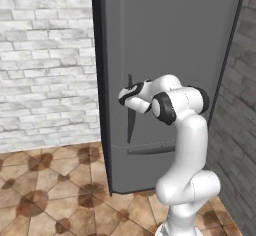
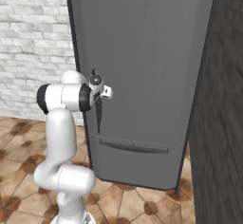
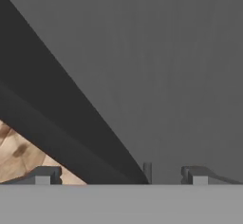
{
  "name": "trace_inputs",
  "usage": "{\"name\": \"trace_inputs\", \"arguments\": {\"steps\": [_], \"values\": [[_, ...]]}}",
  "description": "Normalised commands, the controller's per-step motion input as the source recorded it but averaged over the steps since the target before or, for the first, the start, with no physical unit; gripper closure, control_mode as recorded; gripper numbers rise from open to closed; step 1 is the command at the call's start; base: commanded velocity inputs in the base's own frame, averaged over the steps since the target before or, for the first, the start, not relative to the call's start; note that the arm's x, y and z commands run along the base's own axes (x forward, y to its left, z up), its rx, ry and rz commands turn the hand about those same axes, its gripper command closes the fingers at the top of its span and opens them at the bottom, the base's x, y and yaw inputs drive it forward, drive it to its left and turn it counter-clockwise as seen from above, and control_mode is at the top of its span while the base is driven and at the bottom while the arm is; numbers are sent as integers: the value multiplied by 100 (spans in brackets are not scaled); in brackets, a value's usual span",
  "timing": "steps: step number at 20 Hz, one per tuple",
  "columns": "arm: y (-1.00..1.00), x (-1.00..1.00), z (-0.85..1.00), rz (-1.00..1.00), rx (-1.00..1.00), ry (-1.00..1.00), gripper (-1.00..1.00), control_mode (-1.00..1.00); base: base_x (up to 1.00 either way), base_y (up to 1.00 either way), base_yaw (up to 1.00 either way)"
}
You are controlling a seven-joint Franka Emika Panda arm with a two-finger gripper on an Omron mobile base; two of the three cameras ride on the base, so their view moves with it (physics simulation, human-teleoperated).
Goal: Open the fridge, remove the orange, carrot, and steak, and place them on any counter.
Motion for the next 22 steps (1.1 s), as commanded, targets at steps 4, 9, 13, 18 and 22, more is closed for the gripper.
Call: {"name": "trace_inputs", "arguments": {"steps": [4,9,13,18,22], "values": [[0,28,-26,-2,0,0,-100,-100,0,0,0],[5,44,-31,-5,0,-1,-100,-100,0,0,0],[7,51,-32,-6,0,0,100,-100,0,0,0],[0,10,-5,0,0,1,100,-100,0,0,0],[0,0,0,0,0,0,100,-100,0,0,0]]}}
